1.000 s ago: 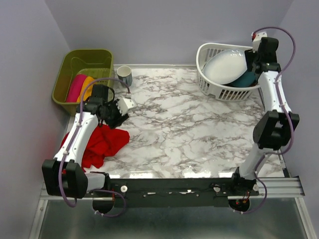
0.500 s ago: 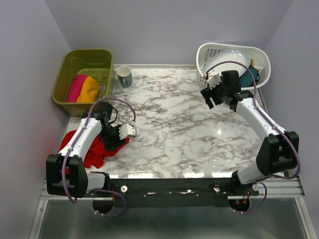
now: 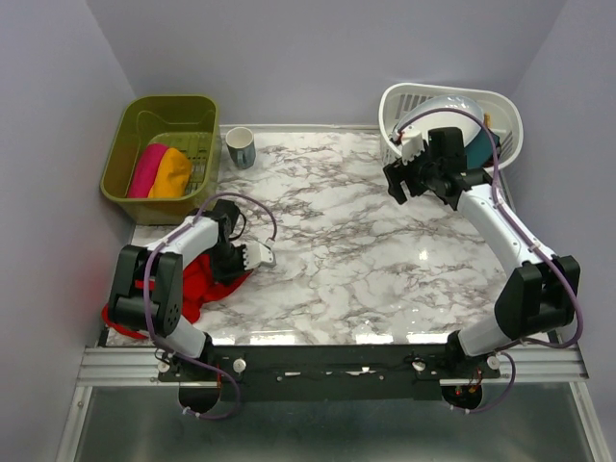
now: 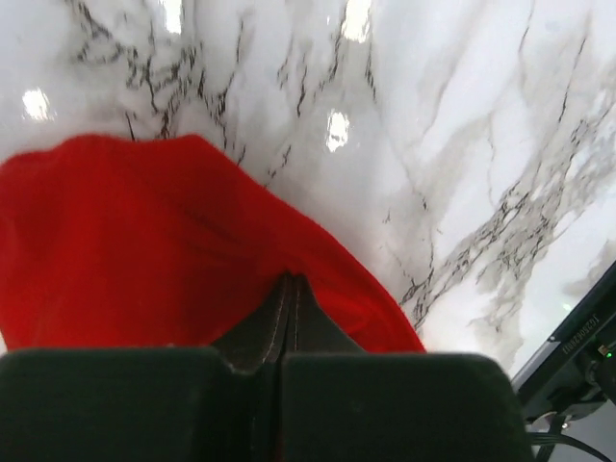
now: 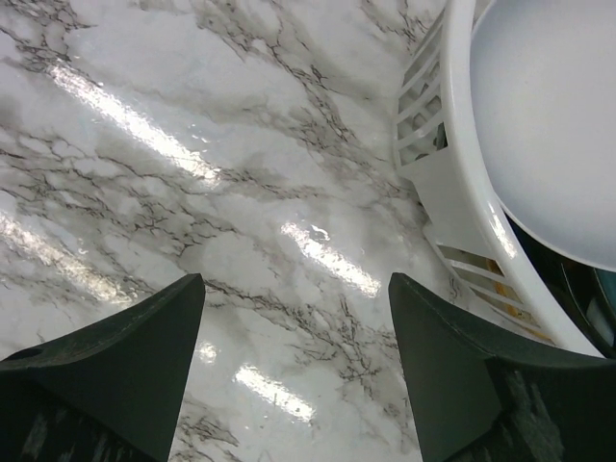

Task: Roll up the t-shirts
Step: Move the bin to the center of the board, then move the T-shirt to the center of the board.

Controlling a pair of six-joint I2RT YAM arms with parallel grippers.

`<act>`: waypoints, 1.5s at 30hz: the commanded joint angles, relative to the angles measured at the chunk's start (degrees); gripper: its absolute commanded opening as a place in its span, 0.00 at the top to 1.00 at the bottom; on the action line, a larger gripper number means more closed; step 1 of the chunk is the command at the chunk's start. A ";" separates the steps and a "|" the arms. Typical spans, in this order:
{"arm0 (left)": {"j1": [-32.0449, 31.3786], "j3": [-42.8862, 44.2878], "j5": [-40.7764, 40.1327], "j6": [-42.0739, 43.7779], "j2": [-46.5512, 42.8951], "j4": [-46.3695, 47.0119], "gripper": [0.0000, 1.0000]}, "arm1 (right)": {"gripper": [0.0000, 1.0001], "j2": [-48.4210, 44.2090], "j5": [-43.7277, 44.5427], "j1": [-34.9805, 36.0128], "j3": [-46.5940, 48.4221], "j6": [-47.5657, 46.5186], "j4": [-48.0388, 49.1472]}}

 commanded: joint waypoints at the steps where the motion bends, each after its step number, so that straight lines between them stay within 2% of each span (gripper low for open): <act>1: -2.46 2.36 4.55 5.35 2.75 2.93 1.00 | 0.15 -2.40 -0.11 0.69 3.06 1.89 -1.99; 3: -4.04 5.53 8.94 5.10 5.13 2.67 1.00 | 0.17 -3.37 3.57 0.69 4.02 1.27 -3.84; 6: -8.33 12.83 12.64 2.04 9.96 3.37 1.00 | 0.24 -4.86 3.60 0.69 5.52 0.04 -10.51; 12: -16.87 25.05 18.01 -4.74 15.15 4.69 1.00 | 0.22 -13.20 5.08 0.61 3.69 1.54 -15.18; 16: -23.89 33.47 20.56 -8.61 19.01 5.48 1.00 | 0.21 -18.92 7.02 0.61 -2.11 0.48 -14.67; 20: -26.63 39.73 24.07 -15.88 18.94 5.75 1.00 | 0.20 -22.44 8.08 0.52 -6.68 0.22 -13.87; 21: -26.72 40.70 24.69 -17.39 18.33 5.74 0.96 | 0.20 -22.80 7.29 0.52 -7.82 0.04 -13.78; 22: -26.72 42.19 25.04 -19.32 16.84 5.40 0.76 | 0.20 -23.23 6.41 0.52 -8.36 -0.48 -13.43; 23: -26.20 42.55 24.96 -20.47 15.87 5.04 0.69 | 0.19 -23.33 5.10 0.52 -8.80 -3.36 -13.60; 24: -25.76 42.55 24.18 -21.09 14.56 4.61 0.62 | 0.19 -23.24 1.00 0.52 -9.06 -5.39 -13.95; 25: -24.97 41.59 23.82 -21.36 11.24 4.08 0.51 | 0.19 -23.06 -1.31 0.61 -9.07 -6.89 -14.22; 28: -20.49 38.26 22.94 -23.20 3.95 3.03 0.41 | 0.19 -21.75 -8.96 1.39 -8.28 -14.26 -15.19; 31: -15.40 33.70 21.02 -23.82 -3.17 0.39 0.36 | 0.19 -19.12 -9.15 5.60 -8.71 -19.81 -12.91; 32: -13.99 32.11 20.05 -23.73 -5.04 -0.23 0.34 | 0.19 -18.24 -8.98 8.92 -8.89 -22.34 -11.16; 33: -12.93 30.53 19.17 -23.65 -6.88 -0.58 0.26 | 0.19 -16.58 -8.19 10.78 -9.15 -23.50 -9.93; 34: -10.57 26.68 16.90 -24.69 -10.56 -0.15 0.04 | 0.19 -15.25 -8.18 12.72 -9.15 -24.56 -8.78; 38: -6.26 20.68 15.38 -31.00 -17.34 -1.01 0.01 | 0.19 -7.61 -6.96 24.13 -5.57 -30.96 -6.31; 40: -5.98 17.87 13.63 -34.70 -20.68 0.28 0.02 | 0.20 -2.35 -7.65 27.05 -4.32 -32.47 -6.31; 41: -5.89 16.81 10.58 -40.29 -21.92 1.69 0.03 | 0.20 -0.58 -7.74 29.15 -3.71 -33.87 -5.70; 45: -3.62 12.15 2.75 -52.08 -28.25 7.41 0.09 | 0.22 5.76 -8.18 34.35 -1.60 -37.04 -4.38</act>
